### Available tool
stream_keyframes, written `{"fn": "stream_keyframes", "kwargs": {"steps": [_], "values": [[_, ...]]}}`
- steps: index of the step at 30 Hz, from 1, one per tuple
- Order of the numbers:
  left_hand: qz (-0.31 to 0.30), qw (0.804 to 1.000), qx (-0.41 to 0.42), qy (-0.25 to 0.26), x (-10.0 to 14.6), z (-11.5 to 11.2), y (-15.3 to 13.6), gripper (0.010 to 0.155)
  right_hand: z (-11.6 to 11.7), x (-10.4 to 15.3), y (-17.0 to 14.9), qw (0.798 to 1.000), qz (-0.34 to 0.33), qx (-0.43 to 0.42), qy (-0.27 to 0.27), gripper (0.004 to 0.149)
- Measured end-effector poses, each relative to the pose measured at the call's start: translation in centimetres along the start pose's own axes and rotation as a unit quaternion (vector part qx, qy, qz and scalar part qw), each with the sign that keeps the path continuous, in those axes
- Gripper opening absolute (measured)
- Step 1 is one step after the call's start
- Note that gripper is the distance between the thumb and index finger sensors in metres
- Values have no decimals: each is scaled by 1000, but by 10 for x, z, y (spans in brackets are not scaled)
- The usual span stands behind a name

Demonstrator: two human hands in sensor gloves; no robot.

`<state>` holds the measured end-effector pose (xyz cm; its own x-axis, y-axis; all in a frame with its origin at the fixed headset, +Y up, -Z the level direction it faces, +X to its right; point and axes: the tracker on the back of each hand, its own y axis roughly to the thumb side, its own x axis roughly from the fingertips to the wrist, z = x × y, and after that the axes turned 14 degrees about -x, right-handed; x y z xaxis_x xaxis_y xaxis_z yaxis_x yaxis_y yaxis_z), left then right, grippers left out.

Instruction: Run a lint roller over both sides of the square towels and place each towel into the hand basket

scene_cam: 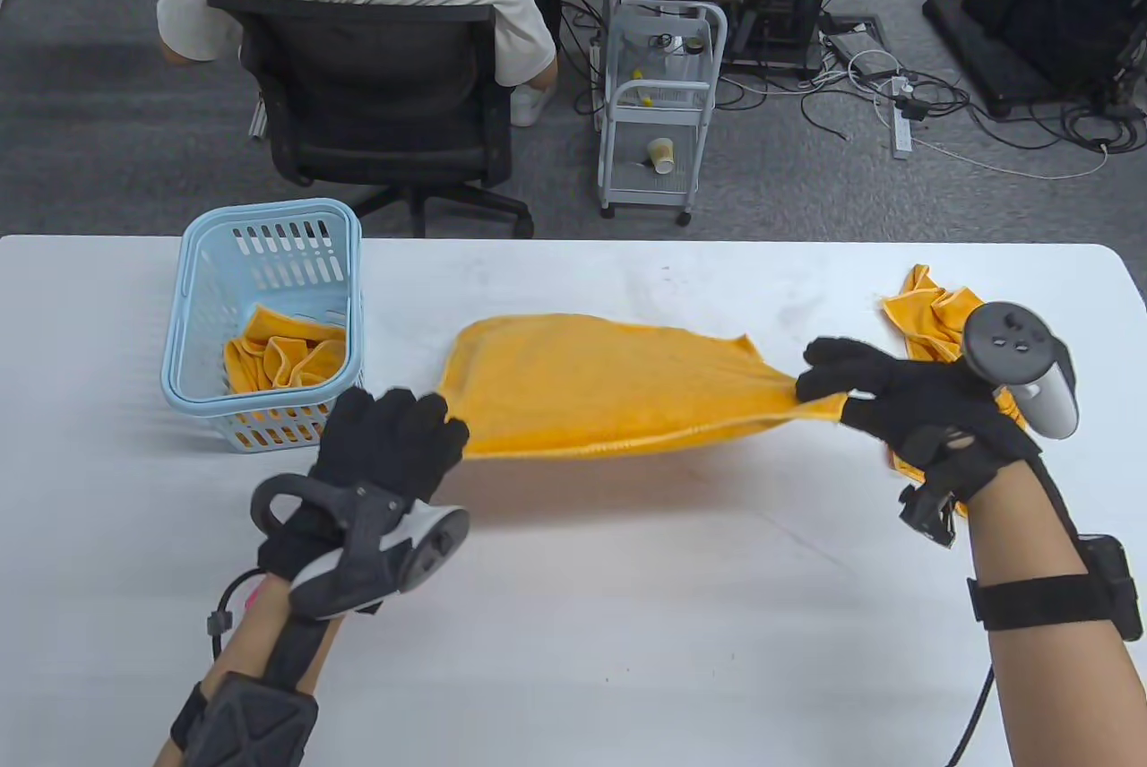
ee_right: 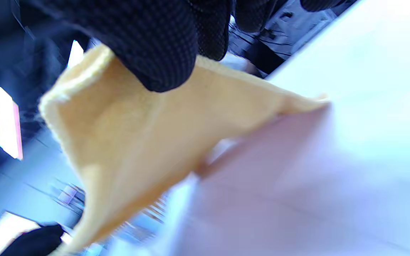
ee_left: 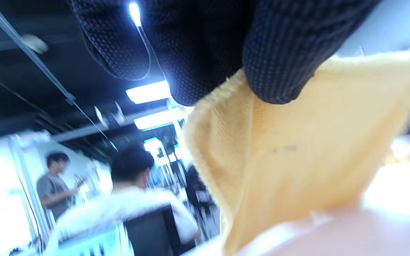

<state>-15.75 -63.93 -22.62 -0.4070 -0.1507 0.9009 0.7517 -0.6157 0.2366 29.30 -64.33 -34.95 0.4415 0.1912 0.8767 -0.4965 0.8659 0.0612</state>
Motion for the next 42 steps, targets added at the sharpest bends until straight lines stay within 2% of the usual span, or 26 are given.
{"fn": "stream_keyframes", "kwargs": {"steps": [3, 6, 8, 11, 13, 17, 19, 21, 23, 25, 28, 32, 35, 39, 42], "values": [[-77, 994, -2, -73, 9, -37, 52, 40, 39, -4, -36, 994, 64, 80, 48, 40], [-161, 977, -8, -141, 17, -55, 90, 40, 71, -2, -59, 978, 108, 150, 98, 43], [-209, 961, -24, -181, 23, -59, 102, 41, 84, 5, -63, 966, 117, 191, 126, 48], [-225, 956, -14, -185, 31, -56, 103, 49, 88, 13, -59, 958, 113, 238, 116, 53], [-208, 961, 12, -184, 33, -54, 92, 53, 91, 18, -57, 959, 107, 245, 99, 57], [-143, 968, 74, -191, 34, -60, 58, 58, 107, 21, -60, 959, 94, 258, 73, 85], [-88, 972, 78, -201, 34, -70, 37, 62, 116, 21, -63, 954, 91, 278, 63, 90], [-20, 971, 75, -224, 36, -86, 12, 74, 129, 20, -69, 949, 93, 294, 62, 99], [15, 965, 76, -252, 38, -100, -4, 86, 136, 18, -74, 944, 95, 309, 71, 103], [48, 947, 97, -304, 40, -120, -19, 96, 143, 17, -80, 932, 107, 338, 78, 105], [75, 923, 105, -364, 41, -145, -28, 102, 148, 16, -86, 916, 118, 374, 88, 107], [100, 897, 99, -419, 41, -171, -29, 99, 149, 16, -89, 912, 123, 379, 95, 106], [118, 885, 122, -434, 40, -183, -28, 88, 148, 17, -89, 913, 122, 377, 94, 106], [152, 891, 110, -413, 39, -189, -26, 58, 148, 17, -90, 912, 121, 380, 93, 105], [160, 891, 156, -394, 38, -187, -28, 52, 148, 17, -90, 912, 121, 380, 93, 105]]}}
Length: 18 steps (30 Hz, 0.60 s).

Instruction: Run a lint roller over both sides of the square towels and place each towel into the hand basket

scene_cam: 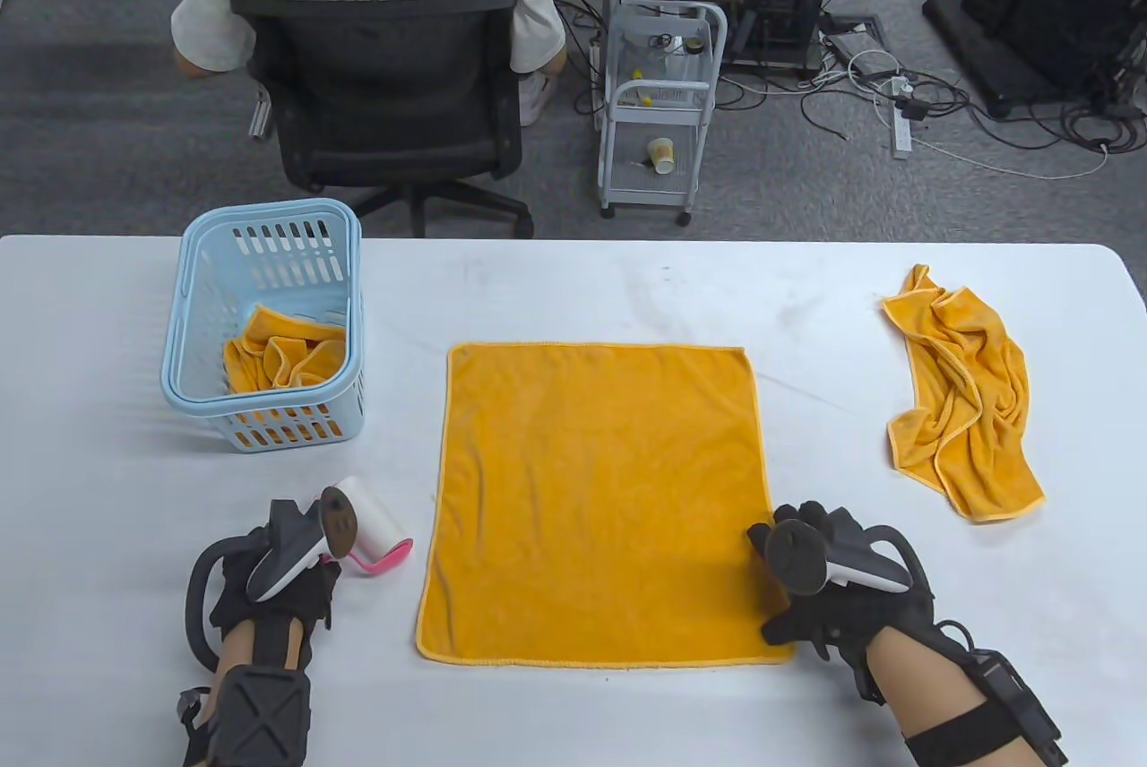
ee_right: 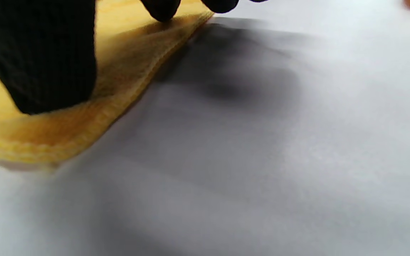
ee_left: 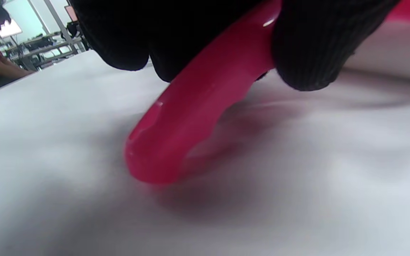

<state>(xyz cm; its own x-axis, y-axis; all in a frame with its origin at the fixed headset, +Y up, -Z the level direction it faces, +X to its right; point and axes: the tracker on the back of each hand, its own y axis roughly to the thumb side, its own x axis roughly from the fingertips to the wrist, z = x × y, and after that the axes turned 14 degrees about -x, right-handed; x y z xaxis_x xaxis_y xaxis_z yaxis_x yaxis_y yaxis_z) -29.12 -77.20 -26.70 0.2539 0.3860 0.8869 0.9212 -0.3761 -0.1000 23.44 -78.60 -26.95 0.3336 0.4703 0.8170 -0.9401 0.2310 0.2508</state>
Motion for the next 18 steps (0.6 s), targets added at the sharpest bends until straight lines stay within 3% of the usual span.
{"fn": "stream_keyframes", "kwargs": {"steps": [6, 10, 13, 18], "values": [[-104, 990, 78, 63, 23, 52, 28, 52, -1, 1, -1, 1000, 6, 1, 5, 105], [-203, 972, 66, 101, 45, 93, 94, 53, 0, 1, -1, 1000, 5, -1, 6, 105], [-263, 957, 34, 121, 57, 106, 146, 54, 0, 1, -1, 1000, 4, 0, 6, 105], [-328, 937, -9, 115, 66, 100, 211, 56, 0, 1, -2, 1000, 3, -1, 6, 104]]}}
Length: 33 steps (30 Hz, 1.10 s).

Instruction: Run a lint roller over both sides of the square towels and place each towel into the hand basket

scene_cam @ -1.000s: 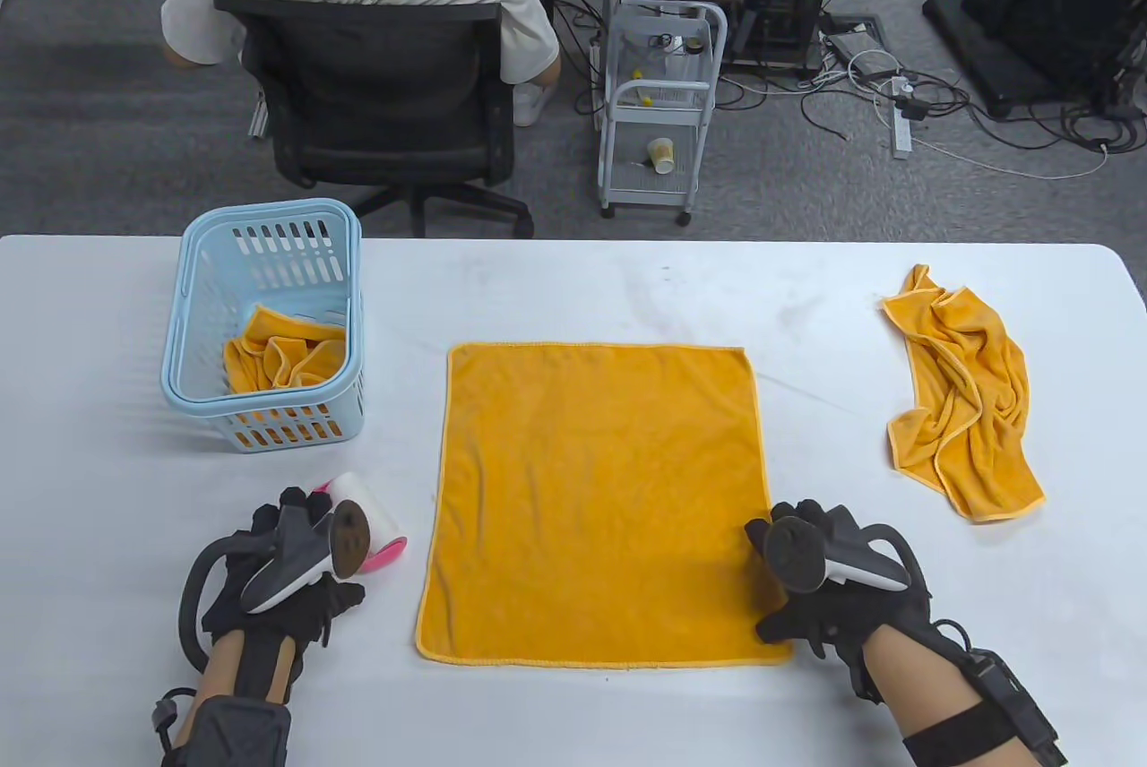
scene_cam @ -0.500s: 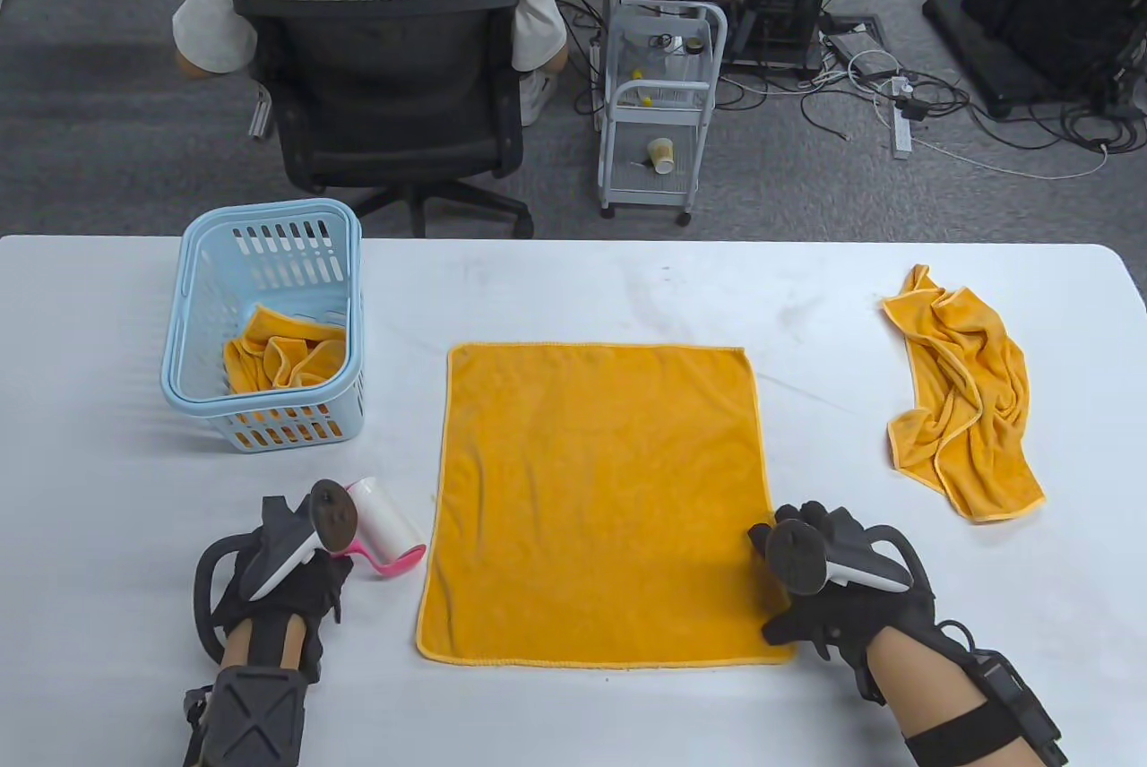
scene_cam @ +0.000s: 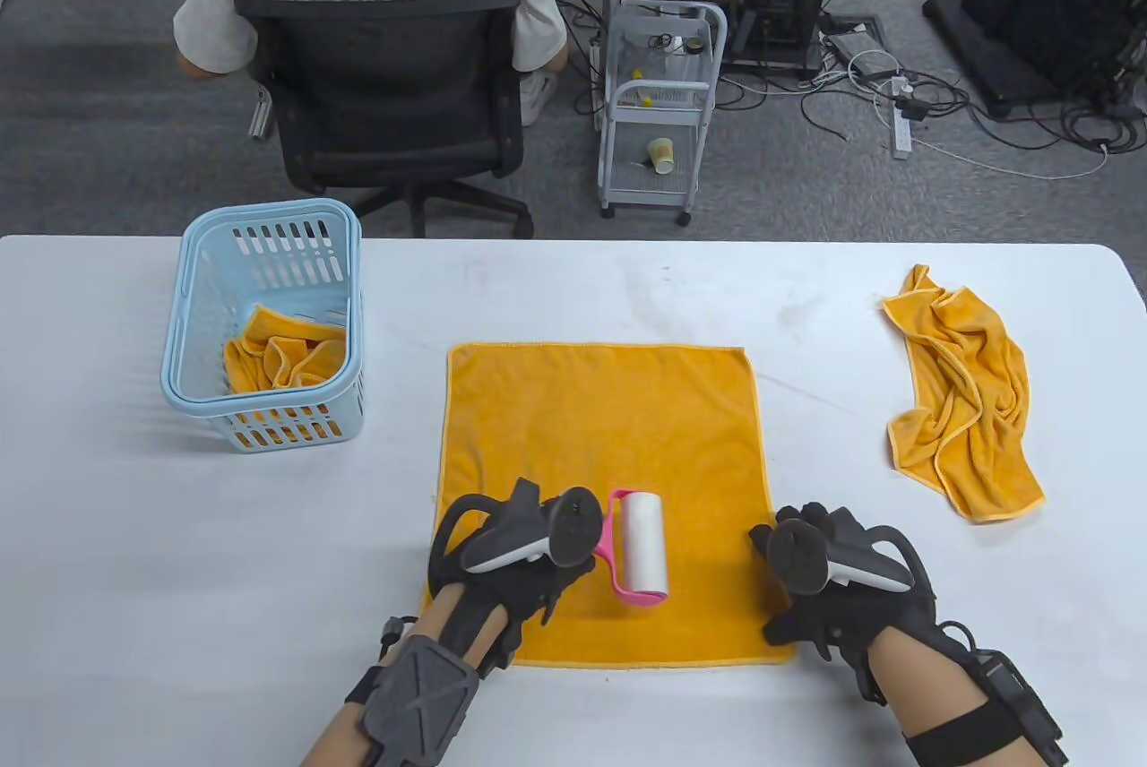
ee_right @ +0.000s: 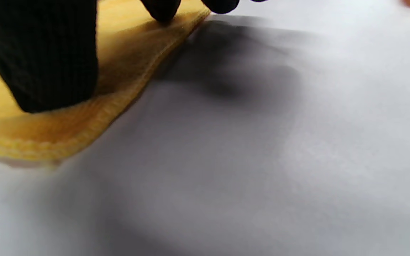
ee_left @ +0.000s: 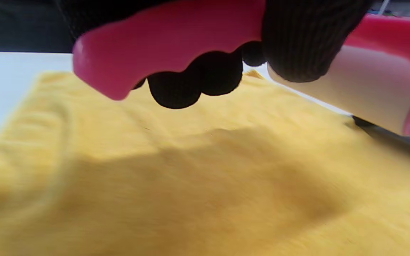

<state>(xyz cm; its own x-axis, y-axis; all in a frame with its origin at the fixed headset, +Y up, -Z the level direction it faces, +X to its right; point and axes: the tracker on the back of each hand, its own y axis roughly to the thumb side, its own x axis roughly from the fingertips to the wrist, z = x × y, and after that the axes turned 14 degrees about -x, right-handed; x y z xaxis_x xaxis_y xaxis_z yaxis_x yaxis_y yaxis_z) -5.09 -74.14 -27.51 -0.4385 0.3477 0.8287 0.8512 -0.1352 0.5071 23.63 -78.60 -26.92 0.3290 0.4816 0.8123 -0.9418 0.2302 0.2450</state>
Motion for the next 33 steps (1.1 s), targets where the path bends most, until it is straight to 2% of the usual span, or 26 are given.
{"fn": "stream_keyframes", "kwargs": {"steps": [3, 6, 12, 14, 18, 19, 21, 24, 26, 30, 33], "values": [[-18, 999, -22, -16, -10, -11, 17, 56, 0, 0, 0, 1000, 0, 0, 0, 104], [-6, 997, -76, -32, -10, -18, 16, 56, 0, 0, 0, 1000, 0, 2, -1, 104], [54, 982, -166, -74, 23, -20, -31, 56, 0, 0, 0, 1000, 2, 3, -1, 104], [87, 971, -197, -102, 39, -24, -57, 56, 0, 0, 0, 1000, 3, 3, 0, 104], [140, 944, -253, -159, 60, -29, -90, 55, 0, 0, 0, 1000, 4, 3, 0, 104], [142, 942, -257, -166, 62, -29, -93, 55, 0, 0, 0, 1000, 4, 3, 0, 104], [134, 950, -232, -159, 62, -26, -98, 55, 0, 0, 0, 1000, 4, 4, 0, 104], [100, 980, -133, -110, 49, -15, -87, 55, 1, 0, 0, 1000, 3, 4, -1, 104], [72, 992, -77, -73, 33, -10, -70, 56, 1, 0, 0, 1000, 3, 4, 0, 103], [30, 998, -51, -31, -1, -7, -30, 57, 1, 0, 0, 1000, 3, 1, 1, 103], [27, 997, -72, -30, -20, -12, -15, 57, 1, 0, 0, 1000, 2, 0, 1, 103]]}}
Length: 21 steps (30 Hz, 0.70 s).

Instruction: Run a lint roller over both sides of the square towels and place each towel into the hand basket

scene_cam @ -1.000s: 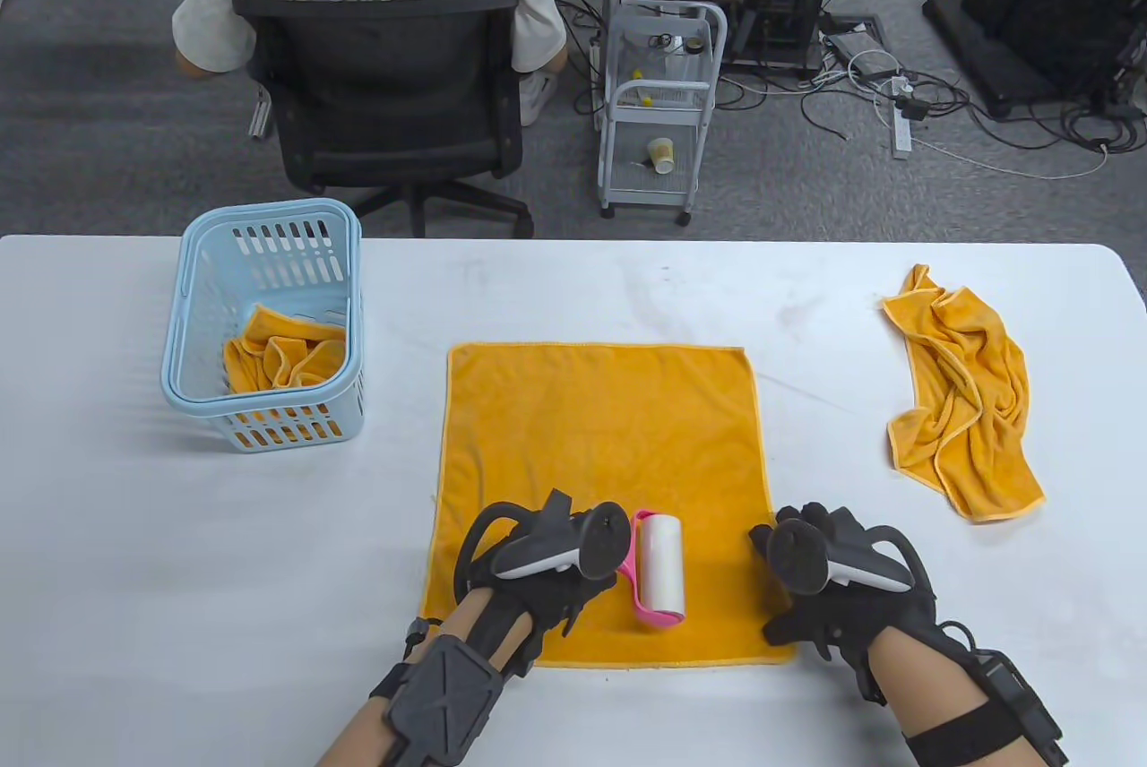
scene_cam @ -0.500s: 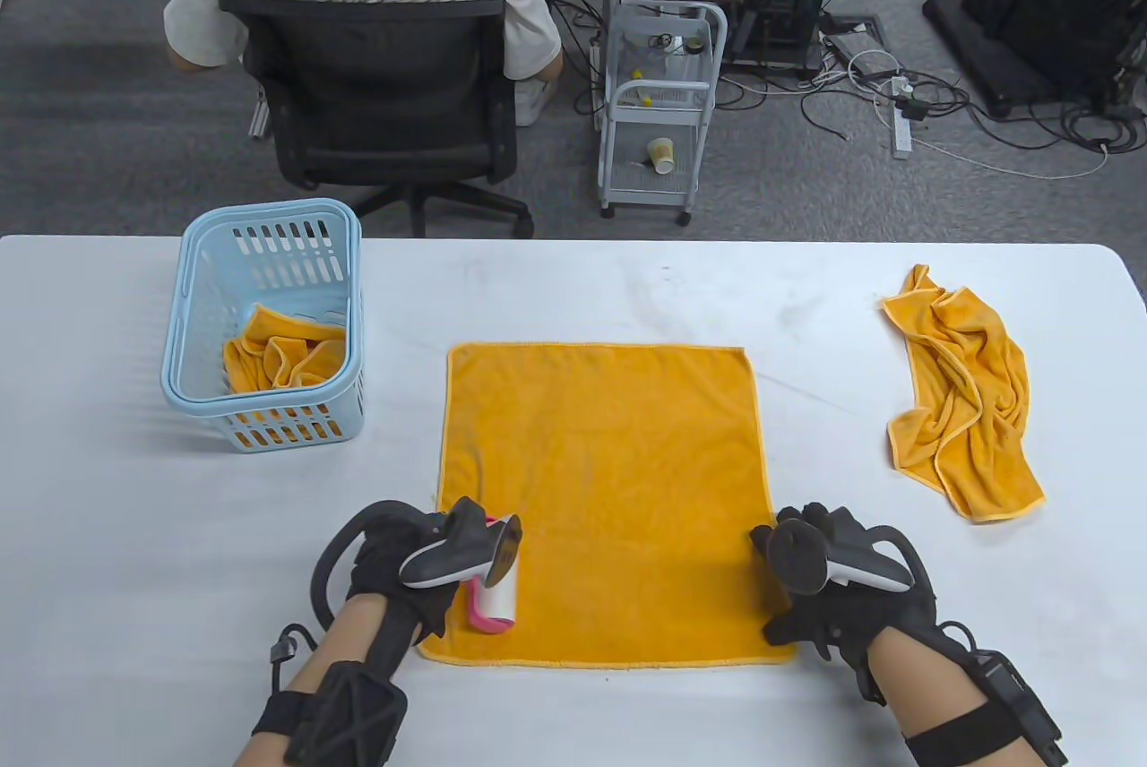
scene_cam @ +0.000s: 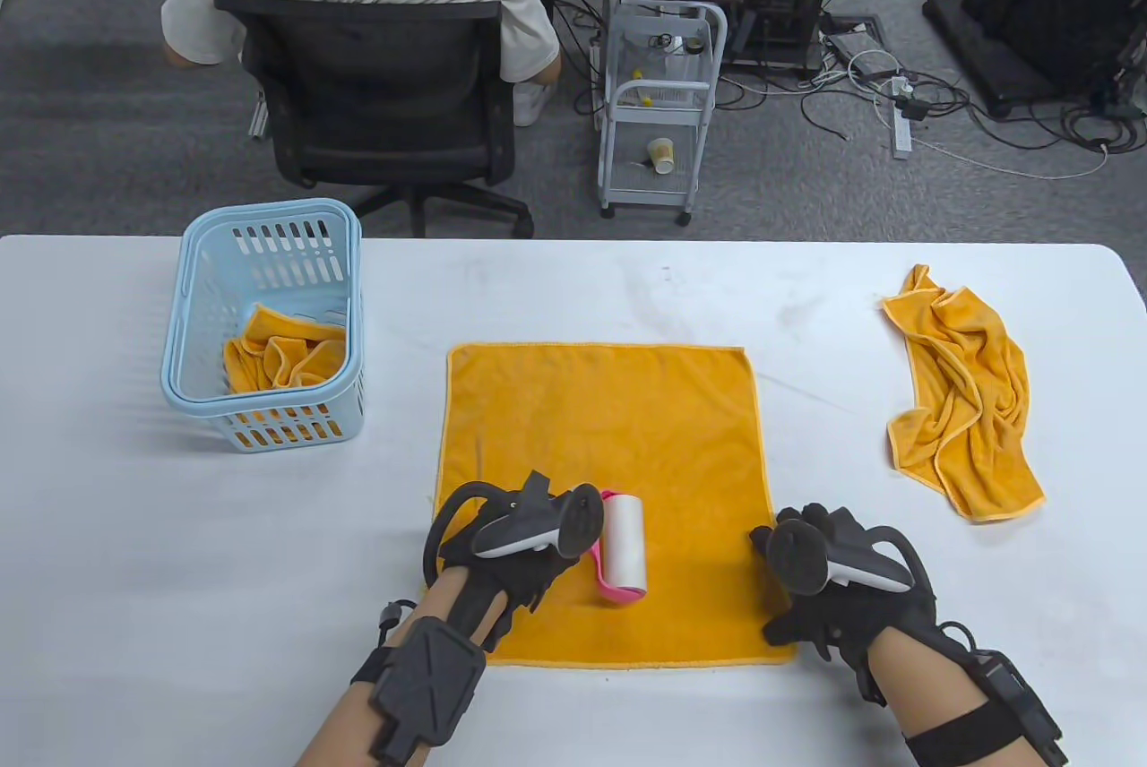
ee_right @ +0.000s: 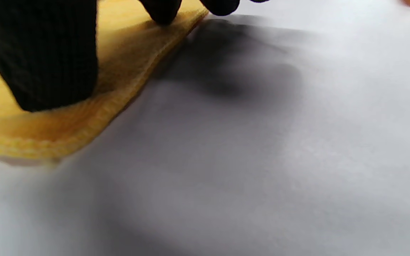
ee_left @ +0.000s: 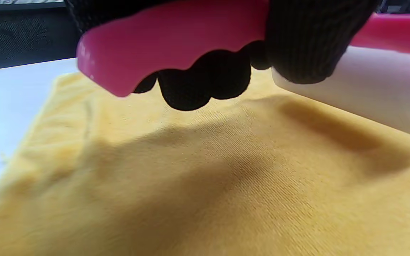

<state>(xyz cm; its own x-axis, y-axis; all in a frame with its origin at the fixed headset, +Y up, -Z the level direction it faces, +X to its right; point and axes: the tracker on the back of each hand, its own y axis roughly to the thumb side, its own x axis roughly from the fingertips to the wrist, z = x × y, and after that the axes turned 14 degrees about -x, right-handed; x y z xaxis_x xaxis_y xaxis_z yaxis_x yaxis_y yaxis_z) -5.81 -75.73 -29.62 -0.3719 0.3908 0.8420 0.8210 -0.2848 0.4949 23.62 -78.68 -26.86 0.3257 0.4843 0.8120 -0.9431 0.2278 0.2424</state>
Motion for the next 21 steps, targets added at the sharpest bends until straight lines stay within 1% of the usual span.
{"fn": "stream_keyframes", "kwargs": {"steps": [1, 2, 3, 5, 7, 9, 11, 12, 13, 14, 15, 16, 17, 19, 21], "values": [[6, 1000, -9, -4, -3, -1, 1, 57, 0, 0, 0, 1000, 0, 0, 0, 103], [15, 999, -36, -11, -5, -3, 0, 57, 0, 0, 0, 1000, 0, -1, 0, 103], [23, 998, -51, -14, -4, -3, -4, 56, 0, 0, 0, 1000, 0, -1, 0, 103], [44, 996, -68, -36, 0, -4, -15, 55, 0, 0, 0, 1000, 0, -2, 0, 103], [76, 987, -130, -59, 8, -6, -33, 55, 0, 0, 0, 1000, 1, -2, 0, 103], [119, 969, -197, -93, 18, -11, -55, 54, 0, 0, 0, 1000, 1, 0, -1, 103], [145, 955, -227, -120, 25, -15, -72, 54, 0, 0, 0, 1000, 1, 0, -1, 103], [155, 950, -238, -127, 27, -16, -78, 53, 0, 0, -1, 1000, 2, 0, -1, 103], [158, 949, -241, -126, 29, -16, -84, 53, 0, 0, -1, 1000, 2, 0, -1, 103], [157, 954, -225, -120, 29, -16, -88, 53, 0, 0, -1, 1000, 2, 1, -1, 103], [152, 964, -184, -116, 28, -15, -90, 53, 0, 0, 0, 1000, 1, 1, -2, 103], [142, 976, -132, -103, 26, -12, -90, 54, 0, 1, 0, 1000, 1, 2, -2, 103], [133, 983, -98, -83, 24, -9, -87, 55, 0, 0, 0, 1000, 1, 3, -2, 103], [101, 994, -17, -31, 12, -2, -73, 57, 0, 0, 0, 1000, -1, 4, -2, 103], [75, 997, 35, 1, -3, 3, -55, 58, 1, 0, 0, 1000, -2, 1, -1, 103]]}}
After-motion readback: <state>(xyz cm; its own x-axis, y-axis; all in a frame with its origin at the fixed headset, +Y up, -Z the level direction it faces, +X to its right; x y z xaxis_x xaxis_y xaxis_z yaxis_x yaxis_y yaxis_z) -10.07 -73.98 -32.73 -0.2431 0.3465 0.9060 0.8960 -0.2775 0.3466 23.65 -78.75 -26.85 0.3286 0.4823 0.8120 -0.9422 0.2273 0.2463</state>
